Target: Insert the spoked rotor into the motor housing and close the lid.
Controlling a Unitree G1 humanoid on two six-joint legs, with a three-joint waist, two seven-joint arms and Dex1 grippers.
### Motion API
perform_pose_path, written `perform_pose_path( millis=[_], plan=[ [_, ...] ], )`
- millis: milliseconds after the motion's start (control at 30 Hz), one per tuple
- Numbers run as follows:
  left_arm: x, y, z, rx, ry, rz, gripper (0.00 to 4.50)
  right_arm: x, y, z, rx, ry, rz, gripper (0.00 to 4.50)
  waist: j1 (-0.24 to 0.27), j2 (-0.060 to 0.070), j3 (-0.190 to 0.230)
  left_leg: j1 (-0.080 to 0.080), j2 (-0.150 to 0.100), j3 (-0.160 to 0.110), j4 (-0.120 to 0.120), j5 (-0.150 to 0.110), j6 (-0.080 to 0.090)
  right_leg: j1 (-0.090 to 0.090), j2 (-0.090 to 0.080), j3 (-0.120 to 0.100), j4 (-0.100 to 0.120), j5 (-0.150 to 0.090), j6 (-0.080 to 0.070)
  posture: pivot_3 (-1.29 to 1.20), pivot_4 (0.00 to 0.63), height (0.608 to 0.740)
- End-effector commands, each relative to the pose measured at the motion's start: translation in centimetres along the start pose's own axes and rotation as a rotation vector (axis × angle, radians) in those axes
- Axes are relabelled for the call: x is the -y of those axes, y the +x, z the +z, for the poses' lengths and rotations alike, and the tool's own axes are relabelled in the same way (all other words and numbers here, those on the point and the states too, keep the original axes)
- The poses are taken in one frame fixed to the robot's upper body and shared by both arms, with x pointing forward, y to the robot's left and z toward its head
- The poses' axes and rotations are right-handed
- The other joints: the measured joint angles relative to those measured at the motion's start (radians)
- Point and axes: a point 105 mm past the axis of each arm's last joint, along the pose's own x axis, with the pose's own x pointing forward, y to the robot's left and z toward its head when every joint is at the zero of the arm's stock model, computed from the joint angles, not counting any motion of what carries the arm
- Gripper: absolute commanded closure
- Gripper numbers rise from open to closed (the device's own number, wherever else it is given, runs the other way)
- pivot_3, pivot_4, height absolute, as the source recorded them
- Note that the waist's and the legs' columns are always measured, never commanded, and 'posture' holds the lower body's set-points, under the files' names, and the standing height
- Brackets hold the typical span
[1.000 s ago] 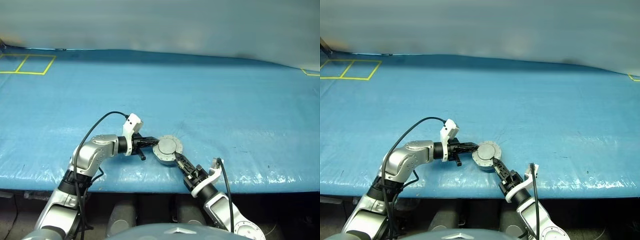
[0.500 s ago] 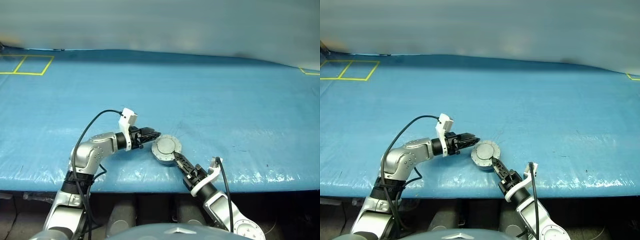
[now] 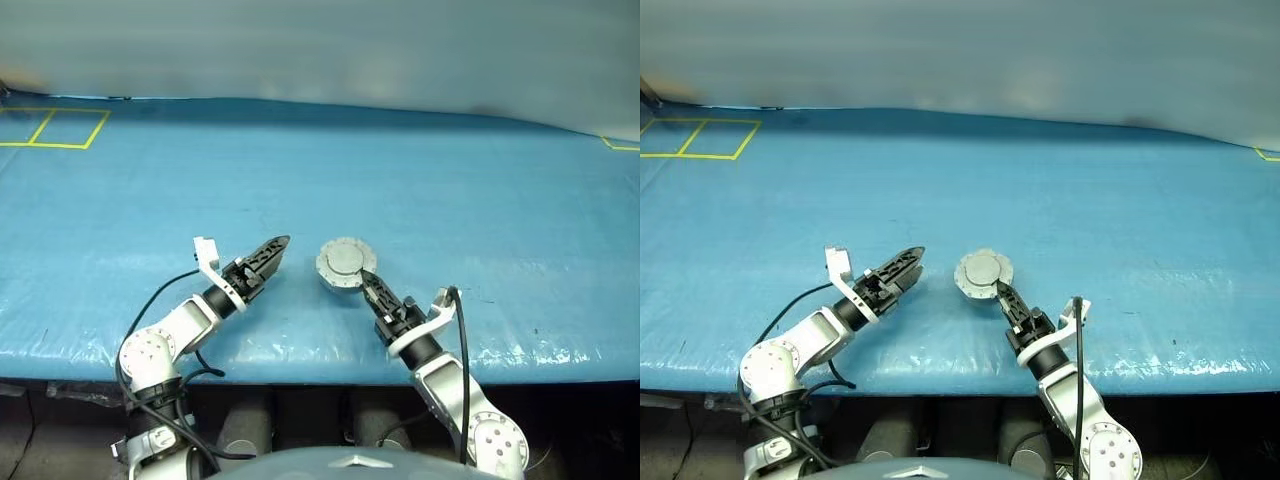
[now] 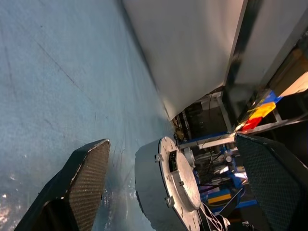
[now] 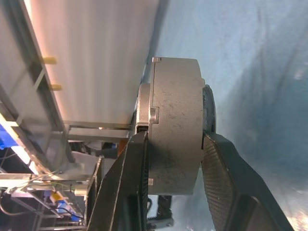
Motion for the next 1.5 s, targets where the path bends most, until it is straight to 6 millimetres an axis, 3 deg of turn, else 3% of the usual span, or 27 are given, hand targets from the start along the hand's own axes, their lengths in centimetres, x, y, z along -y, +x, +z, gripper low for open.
perform_pose_path(
  millis=[33,233,500,867,1133,1233,1367,1500],
  plan=[
    [1.1,0.1,-0.8,0.001,-0.056,-0.064,0.00,-4.1,1.1,-0.1,0.005,0.012,0.169,3.31,0.001,0.000,0.000,0.000,0.000,0.000,0.000,0.000,0.000,0.000,0.000,0.000,0.000,0.000,0.000,0.00,0.150,0.740],
    [1.6,0.4,-1.8,0.000,-0.150,-0.116,0.00,-5.0,1.9,-0.6,-0.039,-0.012,0.195,3.31,0.001,0.000,0.000,0.000,-0.001,0.000,0.001,0.000,0.000,0.001,0.001,0.000,0.000,0.001,-0.002,0.00,0.150,0.740],
    [2.4,0.8,-2.9,-0.035,-0.224,-0.181,0.00,-4.8,1.7,-1.7,-0.096,-0.027,0.175,3.31,0.000,0.000,0.000,0.000,-0.001,0.000,0.002,0.000,0.000,0.001,0.001,0.001,0.000,0.003,-0.004,0.00,0.150,0.740],
    [0.9,2.2,-3.3,-0.059,-0.248,-0.142,0.00,-5.3,1.4,-3.2,-0.154,-0.002,0.195,3.31,0.000,0.000,0.000,0.000,0.000,0.000,0.002,0.000,0.000,0.001,0.001,0.001,0.000,0.003,-0.004,0.00,0.150,0.740],
    [0.8,2.5,-3.3,-0.056,-0.250,-0.138,0.00,-5.4,1.4,-3.2,-0.150,-0.003,0.203,3.31,0.000,0.000,0.000,0.000,0.000,0.000,0.002,0.000,0.000,0.001,0.001,0.001,0.000,0.003,-0.004,0.00,0.150,0.740],
    [0.7,2.5,-3.1,-0.036,-0.254,-0.131,0.62,-5.2,1.4,-3.2,-0.152,-0.012,0.191,3.31,0.000,0.000,0.000,0.000,0.000,0.000,0.002,0.000,0.001,0.001,0.001,0.001,0.000,0.003,-0.004,0.00,0.150,0.740],
    [1.0,2.5,-3.0,-0.037,-0.257,-0.151,1.92,-4.9,1.4,-3.1,-0.146,-0.088,0.176,3.31,0.000,0.000,0.000,0.000,0.000,0.000,0.002,0.000,0.001,0.001,0.001,0.001,0.000,0.003,-0.004,0.00,0.150,0.740],
    [1.0,2.5,-2.9,-0.045,-0.251,-0.146,2.07,-4.9,1.4,-3.2,-0.147,-0.136,0.187,3.31,0.000,0.000,0.000,0.000,0.000,0.000,0.002,0.000,0.000,0.001,0.001,0.001,0.000,0.003,-0.004,0.00,0.150,0.740]
  ],
)
